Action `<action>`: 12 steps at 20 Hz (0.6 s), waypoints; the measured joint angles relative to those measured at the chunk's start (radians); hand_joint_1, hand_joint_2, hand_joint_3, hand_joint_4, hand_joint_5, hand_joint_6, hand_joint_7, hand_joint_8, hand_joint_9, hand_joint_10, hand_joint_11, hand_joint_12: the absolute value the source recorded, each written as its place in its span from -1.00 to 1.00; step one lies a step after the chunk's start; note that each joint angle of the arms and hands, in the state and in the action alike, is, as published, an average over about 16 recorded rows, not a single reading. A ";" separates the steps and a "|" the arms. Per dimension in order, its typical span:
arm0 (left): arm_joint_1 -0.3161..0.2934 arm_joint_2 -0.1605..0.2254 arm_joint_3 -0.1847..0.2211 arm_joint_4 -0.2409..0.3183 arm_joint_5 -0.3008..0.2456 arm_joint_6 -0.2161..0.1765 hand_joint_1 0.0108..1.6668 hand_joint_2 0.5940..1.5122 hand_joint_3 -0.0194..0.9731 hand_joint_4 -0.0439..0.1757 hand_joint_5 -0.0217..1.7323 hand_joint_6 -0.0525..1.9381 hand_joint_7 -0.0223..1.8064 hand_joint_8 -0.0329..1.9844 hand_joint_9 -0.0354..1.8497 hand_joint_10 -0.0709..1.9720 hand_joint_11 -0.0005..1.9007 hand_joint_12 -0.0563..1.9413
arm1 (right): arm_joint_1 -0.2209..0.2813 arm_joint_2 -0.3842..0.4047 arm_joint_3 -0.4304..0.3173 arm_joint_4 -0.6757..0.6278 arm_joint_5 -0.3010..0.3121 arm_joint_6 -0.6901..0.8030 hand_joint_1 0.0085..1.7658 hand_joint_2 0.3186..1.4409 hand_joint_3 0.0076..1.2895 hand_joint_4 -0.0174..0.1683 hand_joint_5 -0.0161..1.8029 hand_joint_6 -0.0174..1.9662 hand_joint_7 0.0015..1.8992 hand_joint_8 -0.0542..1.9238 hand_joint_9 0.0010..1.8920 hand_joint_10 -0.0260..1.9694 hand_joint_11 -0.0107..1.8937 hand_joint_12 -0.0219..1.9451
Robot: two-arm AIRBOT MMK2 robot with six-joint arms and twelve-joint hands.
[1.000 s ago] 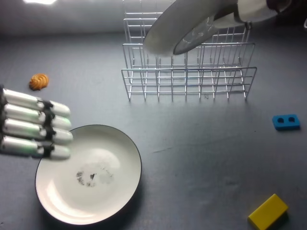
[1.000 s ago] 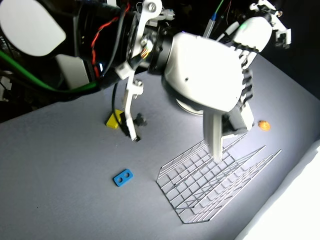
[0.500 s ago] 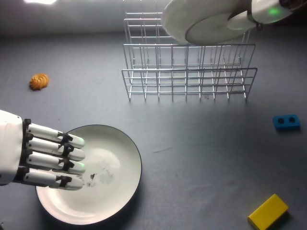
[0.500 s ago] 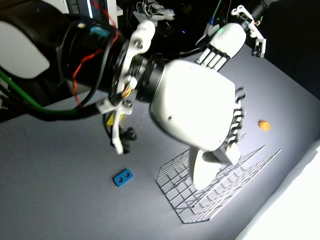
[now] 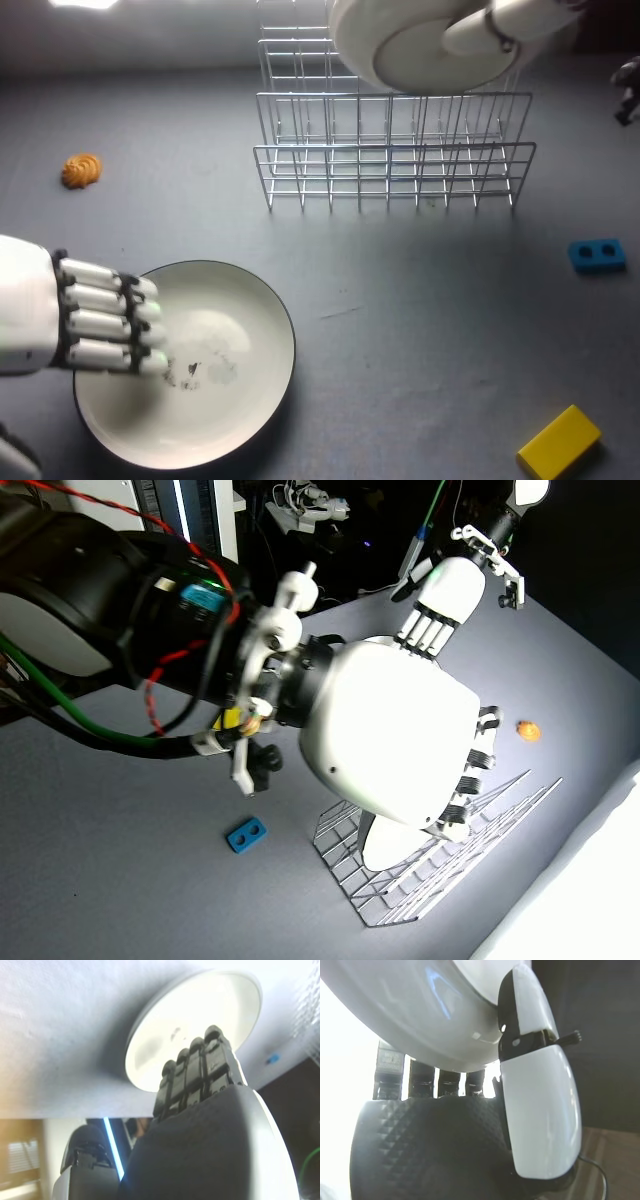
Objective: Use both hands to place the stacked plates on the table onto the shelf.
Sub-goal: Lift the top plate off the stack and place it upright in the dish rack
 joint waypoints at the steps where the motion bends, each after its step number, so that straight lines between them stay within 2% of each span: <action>1: 0.009 -0.003 0.001 -0.015 0.018 0.000 -0.99 0.16 -0.94 -0.58 -0.93 -0.94 -0.95 -0.97 -0.96 -0.93 -0.98 -0.93 | -0.001 -0.012 0.010 0.008 -0.002 0.000 0.34 0.32 -0.99 -0.88 -0.13 0.20 0.02 0.13 0.03 -0.07 -0.23 0.51; 7: 0.067 -0.008 0.007 -0.125 0.106 0.000 -0.99 0.16 -0.94 -0.58 -0.93 -0.94 -0.96 -0.97 -0.97 -0.95 -0.98 -0.93 | -0.013 -0.086 0.082 0.052 -0.023 -0.002 0.34 0.34 -0.99 -0.86 -0.16 0.25 0.01 0.15 0.02 -0.07 -0.23 0.51; 12: 0.117 -0.008 0.005 -0.211 0.143 -0.014 -0.99 0.16 -0.94 -0.57 -0.93 -0.95 -0.95 -0.97 -0.99 -0.96 -0.97 -0.93 | -0.041 -0.136 0.141 0.082 -0.016 -0.001 0.35 0.37 -0.99 -0.87 -0.18 0.26 0.01 0.15 0.02 -0.10 -0.24 0.50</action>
